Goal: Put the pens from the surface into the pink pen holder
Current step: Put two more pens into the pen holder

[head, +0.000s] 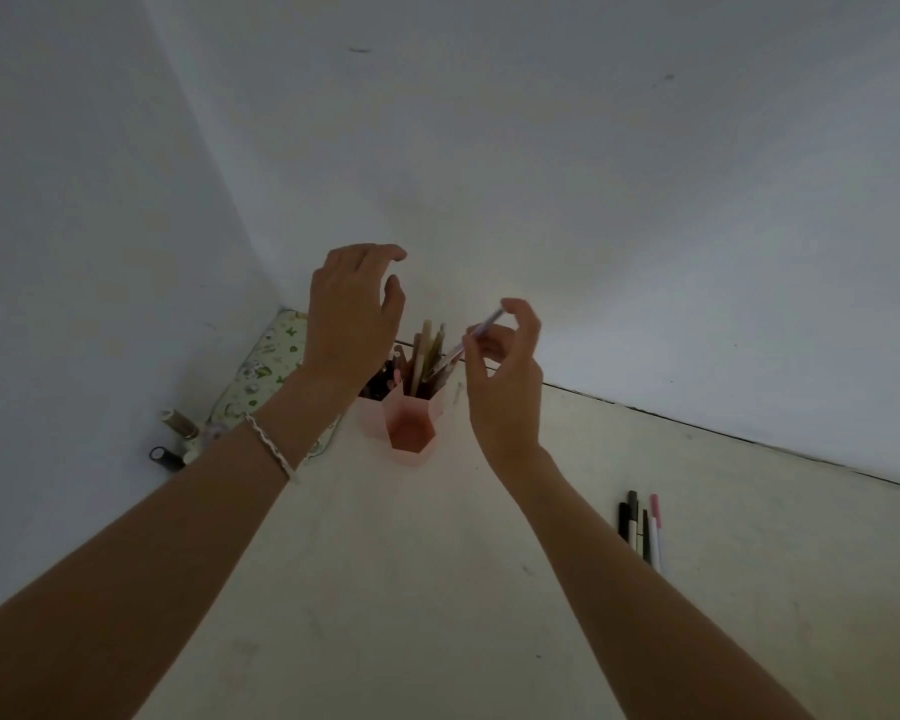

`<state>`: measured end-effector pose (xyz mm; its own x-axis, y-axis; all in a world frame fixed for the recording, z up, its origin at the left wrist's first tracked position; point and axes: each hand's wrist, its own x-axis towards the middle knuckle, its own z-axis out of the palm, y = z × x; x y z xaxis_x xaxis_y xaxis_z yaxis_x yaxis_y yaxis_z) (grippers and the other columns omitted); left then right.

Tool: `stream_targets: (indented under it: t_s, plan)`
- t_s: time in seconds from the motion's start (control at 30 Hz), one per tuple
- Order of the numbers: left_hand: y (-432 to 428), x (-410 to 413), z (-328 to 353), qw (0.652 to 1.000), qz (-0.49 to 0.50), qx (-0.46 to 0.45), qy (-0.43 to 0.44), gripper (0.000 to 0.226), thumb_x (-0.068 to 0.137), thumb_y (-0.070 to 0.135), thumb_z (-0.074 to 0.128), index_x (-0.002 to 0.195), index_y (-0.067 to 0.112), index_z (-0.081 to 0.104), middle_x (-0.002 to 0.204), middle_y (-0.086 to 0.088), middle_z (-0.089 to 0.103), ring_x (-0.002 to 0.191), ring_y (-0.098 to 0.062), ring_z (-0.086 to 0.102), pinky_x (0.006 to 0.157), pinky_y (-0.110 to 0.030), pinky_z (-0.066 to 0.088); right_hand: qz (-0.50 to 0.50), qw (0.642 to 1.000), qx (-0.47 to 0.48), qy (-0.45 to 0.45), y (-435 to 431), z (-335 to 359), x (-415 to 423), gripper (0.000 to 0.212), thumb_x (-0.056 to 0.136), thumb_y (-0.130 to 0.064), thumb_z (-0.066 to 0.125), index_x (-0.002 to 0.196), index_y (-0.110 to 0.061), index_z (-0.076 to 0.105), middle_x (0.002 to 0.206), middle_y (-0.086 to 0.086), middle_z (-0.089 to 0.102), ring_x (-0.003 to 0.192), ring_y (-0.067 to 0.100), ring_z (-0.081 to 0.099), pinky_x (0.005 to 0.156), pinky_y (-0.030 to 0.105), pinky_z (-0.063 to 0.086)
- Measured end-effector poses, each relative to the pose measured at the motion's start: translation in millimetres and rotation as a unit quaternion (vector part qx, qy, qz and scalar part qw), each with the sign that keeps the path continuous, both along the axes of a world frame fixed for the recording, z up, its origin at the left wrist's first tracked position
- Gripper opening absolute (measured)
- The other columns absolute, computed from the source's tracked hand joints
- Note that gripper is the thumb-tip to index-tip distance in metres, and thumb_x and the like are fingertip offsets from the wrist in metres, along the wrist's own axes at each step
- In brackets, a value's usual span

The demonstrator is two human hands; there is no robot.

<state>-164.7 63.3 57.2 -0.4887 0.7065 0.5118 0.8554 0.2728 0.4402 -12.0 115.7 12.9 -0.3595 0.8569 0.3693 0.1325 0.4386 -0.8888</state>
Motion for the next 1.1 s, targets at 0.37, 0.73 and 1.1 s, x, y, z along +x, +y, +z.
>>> stream_targets:
  t_s: [0.37, 0.73, 1.1]
  plan:
    - [2.5, 70.6, -1.7, 0.997, -0.054, 0.000, -0.051, 0.028, 0.088, 0.003, 0.054, 0.114, 0.010, 0.063, 0.108, -0.004, 0.065, 0.103, -0.020, 0.057, 0.095, -0.033, 0.045, -0.076, 0.978, 0.141, -0.136, 14.7, -7.5, 52.6, 0.044, 0.080, 0.003, 0.055, 0.120, -0.014, 0.059, 0.126, 0.004, 0.047, 0.089, 0.013, 0.054, 0.076, 0.027, 0.052]
    - [24.6, 257.8, -90.6, 0.891, -0.139, -0.380, -0.207, 0.028, 0.091, 0.015, 0.049, 0.118, 0.015, 0.058, 0.113, -0.006, 0.065, 0.102, -0.023, 0.063, 0.085, -0.032, 0.050, -0.221, 0.965, -0.005, -0.142, 34.1, -10.2, 205.4, 0.037, 0.079, 0.006, 0.050, 0.105, -0.016, 0.063, 0.110, -0.006, 0.052, 0.071, 0.006, 0.053, 0.065, 0.017, 0.044]
    - [24.5, 302.4, -118.6, 0.891, -0.064, -0.429, -0.139, 0.022, 0.092, 0.013, 0.051, 0.113, 0.009, 0.047, 0.110, -0.009, 0.060, 0.097, -0.027, 0.062, 0.070, -0.032, 0.042, -0.259, 0.944, -0.081, -0.189, 18.6, -40.6, 302.1, 0.031, 0.083, 0.004, 0.052, 0.103, -0.017, 0.064, 0.109, -0.006, 0.055, 0.073, 0.001, 0.055, 0.062, 0.004, 0.041]
